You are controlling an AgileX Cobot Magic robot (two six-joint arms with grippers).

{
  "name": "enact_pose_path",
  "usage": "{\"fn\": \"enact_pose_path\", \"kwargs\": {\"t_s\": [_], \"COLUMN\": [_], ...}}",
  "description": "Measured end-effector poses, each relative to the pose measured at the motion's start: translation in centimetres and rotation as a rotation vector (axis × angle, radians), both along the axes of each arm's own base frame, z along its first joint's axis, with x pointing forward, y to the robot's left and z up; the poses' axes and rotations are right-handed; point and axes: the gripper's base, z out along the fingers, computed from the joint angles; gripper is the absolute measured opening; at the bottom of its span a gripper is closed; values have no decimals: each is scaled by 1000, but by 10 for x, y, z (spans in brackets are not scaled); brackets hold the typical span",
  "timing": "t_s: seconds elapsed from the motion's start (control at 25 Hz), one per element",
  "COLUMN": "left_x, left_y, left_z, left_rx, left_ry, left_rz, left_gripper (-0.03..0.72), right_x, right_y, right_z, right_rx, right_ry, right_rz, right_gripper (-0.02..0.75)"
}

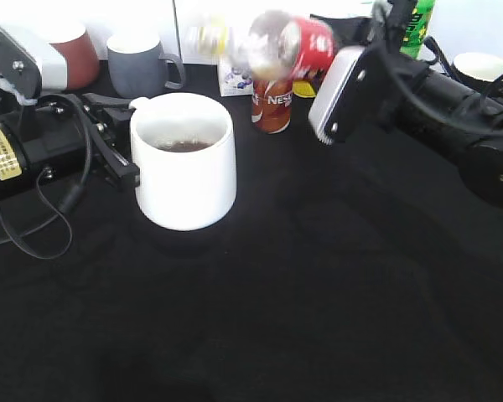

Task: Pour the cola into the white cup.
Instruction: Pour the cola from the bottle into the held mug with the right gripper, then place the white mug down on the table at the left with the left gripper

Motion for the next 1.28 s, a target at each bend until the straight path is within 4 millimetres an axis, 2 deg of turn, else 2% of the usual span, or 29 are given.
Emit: {"fn": "enact_pose_path", "kwargs": {"t_s": [0.2, 0.28, 0.36, 0.48, 0.56, 0.68, 0.88, 1.0, 1.16, 1.2, 1.28], "left_x": [2, 3, 7, 18, 31, 68, 133, 162, 168, 168, 168], "left_y": [1, 3, 7, 17, 27, 33, 18, 11, 9, 9, 9], "left_z": [0, 0, 0, -10, -22, -43, -64, -77, -81, -81, -81], "left_rx": [-13, -25, -46, -38, -100, -126, -101, -72, -20, -17, -23], "left_ry": [10, 18, 44, 32, 20, 7, 5, 31, 10, 4, -3], "left_rz": [26, 52, 113, 262, 379, 449, 453, 461, 455, 454, 454], "left_gripper": [32, 32, 32, 32, 32, 32, 32, 32, 38, 59, 153], "right_x": [-2, -2, -2, -2, -2, -2, -2, -1, 1, 2, 3], "right_y": [1, 1, 1, 1, 1, 1, 1, 0, -2, -3, -4], "right_z": [7, 7, 7, 7, 7, 7, 6, 3, 4, 4, 4], "right_rx": [610, 787, 893, 917, 919, 919, 917, 904, 936, 949, 952], "right_ry": [438, 594, 687, 709, 711, 711, 715, 733, 725, 723, 714], "right_rz": [136, 169, 191, 196, 196, 196, 192, 166, 134, 122, 112], "right_gripper": [396, 396, 396, 396, 396, 396, 396, 396, 396, 396, 396]}}
